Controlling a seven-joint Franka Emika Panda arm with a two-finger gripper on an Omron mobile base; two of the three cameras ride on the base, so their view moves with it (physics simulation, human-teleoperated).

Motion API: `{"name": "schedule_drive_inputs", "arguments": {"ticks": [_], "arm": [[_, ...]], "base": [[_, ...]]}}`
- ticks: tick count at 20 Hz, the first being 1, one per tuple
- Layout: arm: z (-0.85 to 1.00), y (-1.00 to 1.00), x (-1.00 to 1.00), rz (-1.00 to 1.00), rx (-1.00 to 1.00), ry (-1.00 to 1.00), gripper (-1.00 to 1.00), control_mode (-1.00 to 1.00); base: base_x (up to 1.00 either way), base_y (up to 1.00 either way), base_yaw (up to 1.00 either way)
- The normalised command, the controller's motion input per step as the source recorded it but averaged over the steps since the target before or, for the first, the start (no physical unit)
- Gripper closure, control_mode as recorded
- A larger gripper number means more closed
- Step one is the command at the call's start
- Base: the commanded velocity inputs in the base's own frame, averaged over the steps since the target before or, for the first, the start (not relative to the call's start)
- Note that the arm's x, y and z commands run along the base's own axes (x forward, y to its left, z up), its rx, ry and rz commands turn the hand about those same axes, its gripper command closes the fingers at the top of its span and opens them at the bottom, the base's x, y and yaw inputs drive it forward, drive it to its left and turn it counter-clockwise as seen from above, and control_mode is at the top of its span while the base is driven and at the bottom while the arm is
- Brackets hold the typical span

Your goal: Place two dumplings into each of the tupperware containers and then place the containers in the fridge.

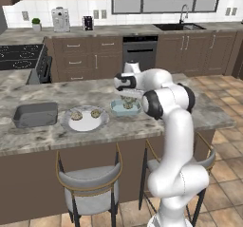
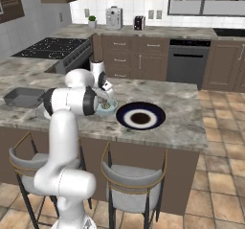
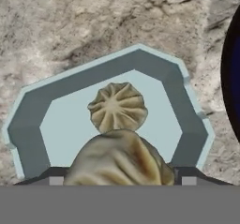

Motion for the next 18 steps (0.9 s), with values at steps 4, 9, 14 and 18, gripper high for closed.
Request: {"name": "schedule_drive_inputs", "arguments": {"ticks": [4, 9, 14, 18], "arm": [[-0.58, 0.11, 0.24, 0.0, -0.02, 0.06, 1.0, -1.0], [-0.34, 0.12, 0.48, 0.0, 0.0, 0.0, 1.0, -1.0], [-0.16, 0.18, 0.22, 0.0, 0.0, -0.02, -1.0, -1.0], [0.0, 0.09, -0.46, 0.0, 0.0, -0.12, -1.0, -1.0]], "base": [[0.0, 0.0, 0.0], [0.0, 0.0, 0.0], [0.0, 0.0, 0.0], [0.0, 0.0, 0.0]]}}
